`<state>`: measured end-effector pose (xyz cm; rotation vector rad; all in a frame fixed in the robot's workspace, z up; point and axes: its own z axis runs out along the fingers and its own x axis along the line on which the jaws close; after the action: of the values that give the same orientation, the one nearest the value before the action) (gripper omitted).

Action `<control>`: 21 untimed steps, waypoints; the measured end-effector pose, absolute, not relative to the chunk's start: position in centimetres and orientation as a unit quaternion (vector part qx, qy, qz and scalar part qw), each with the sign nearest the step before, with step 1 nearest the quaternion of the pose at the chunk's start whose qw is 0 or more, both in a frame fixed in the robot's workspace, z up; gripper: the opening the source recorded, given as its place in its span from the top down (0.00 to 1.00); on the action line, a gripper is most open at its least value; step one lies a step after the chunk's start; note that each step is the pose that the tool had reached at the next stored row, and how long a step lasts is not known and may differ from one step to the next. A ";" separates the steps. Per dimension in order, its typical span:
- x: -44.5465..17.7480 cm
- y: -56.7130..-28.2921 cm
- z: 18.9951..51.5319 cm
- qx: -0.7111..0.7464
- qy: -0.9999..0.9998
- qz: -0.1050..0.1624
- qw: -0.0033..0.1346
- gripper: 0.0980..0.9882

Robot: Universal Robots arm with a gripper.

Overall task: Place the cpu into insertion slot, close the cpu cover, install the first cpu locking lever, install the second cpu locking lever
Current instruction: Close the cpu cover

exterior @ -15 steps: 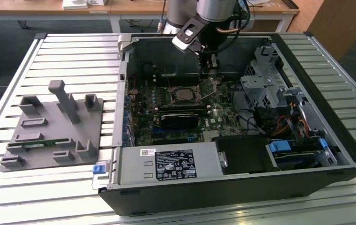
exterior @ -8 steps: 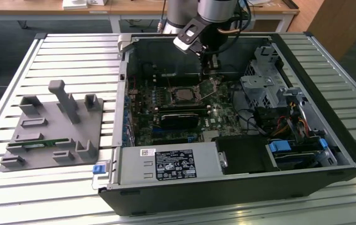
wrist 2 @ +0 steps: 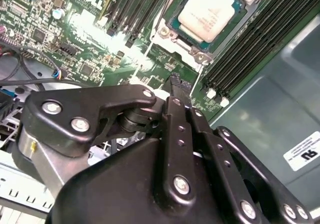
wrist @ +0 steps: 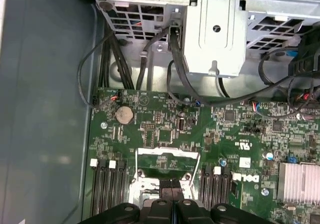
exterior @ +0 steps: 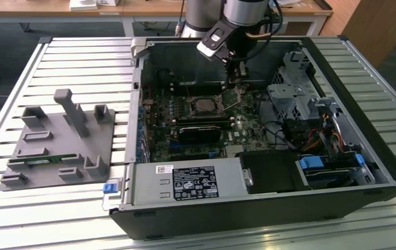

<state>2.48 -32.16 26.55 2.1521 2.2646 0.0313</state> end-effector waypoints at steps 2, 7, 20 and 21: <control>2.8 -32.2 26.4 0.689 0.725 0.010 0.009 0.99; 3.6 -32.2 26.0 0.689 0.725 0.010 0.008 0.99; 5.2 -32.2 25.5 0.689 0.725 0.010 0.008 0.99; 5.3 -32.2 25.5 0.689 0.725 0.010 0.008 0.99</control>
<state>5.30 -32.16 25.51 2.1525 2.2651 0.0297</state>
